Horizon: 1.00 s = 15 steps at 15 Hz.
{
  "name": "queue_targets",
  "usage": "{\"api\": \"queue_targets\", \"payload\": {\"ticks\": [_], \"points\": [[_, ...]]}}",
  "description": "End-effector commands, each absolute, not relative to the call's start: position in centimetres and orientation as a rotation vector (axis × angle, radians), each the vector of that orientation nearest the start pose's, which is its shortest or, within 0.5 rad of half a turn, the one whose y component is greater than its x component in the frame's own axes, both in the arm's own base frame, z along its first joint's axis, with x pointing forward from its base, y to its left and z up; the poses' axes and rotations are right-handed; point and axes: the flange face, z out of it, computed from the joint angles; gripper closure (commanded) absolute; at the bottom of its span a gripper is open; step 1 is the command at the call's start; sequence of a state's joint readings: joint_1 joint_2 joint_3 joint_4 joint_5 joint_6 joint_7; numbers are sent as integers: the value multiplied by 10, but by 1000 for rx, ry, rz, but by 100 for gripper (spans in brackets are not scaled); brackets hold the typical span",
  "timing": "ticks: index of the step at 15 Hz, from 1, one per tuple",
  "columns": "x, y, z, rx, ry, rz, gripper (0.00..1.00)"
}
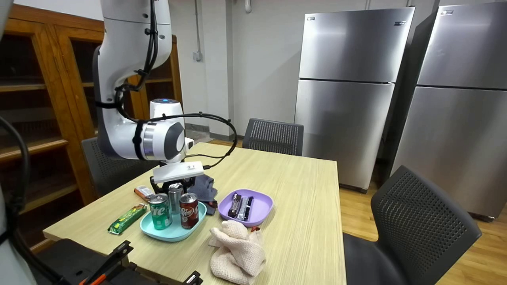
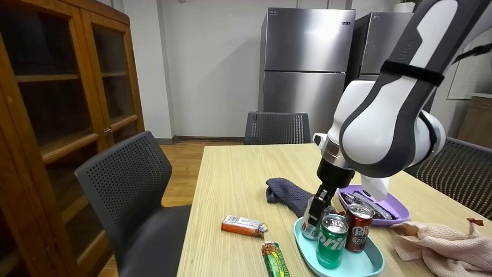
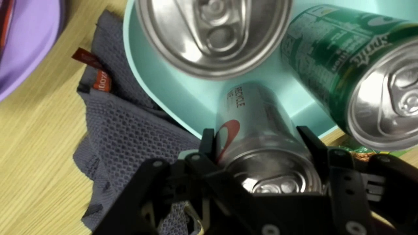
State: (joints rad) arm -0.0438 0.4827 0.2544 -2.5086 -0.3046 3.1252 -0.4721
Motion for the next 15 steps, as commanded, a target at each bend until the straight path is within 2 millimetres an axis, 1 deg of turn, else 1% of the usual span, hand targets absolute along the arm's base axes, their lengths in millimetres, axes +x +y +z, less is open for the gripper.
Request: {"api": "queue_targets", "payload": {"ticks": [1,5,8,9,10,11,12,15], "points": [[445,138,121,-2769,-1304,-292,61],[448,141,121,-2799,-1248,-312,61],[446,146,121,-2803,-1255,-301,61],[446,147,122,-2804,-1260,-294,11],[445,148,123,-2801,-1271,-292,10],[444,150,125,-2793,-1284,-291,4],[444,150,129,-2791,-1297,-301,1],[446,152,134,-2789,-1309,-319,0]]}}
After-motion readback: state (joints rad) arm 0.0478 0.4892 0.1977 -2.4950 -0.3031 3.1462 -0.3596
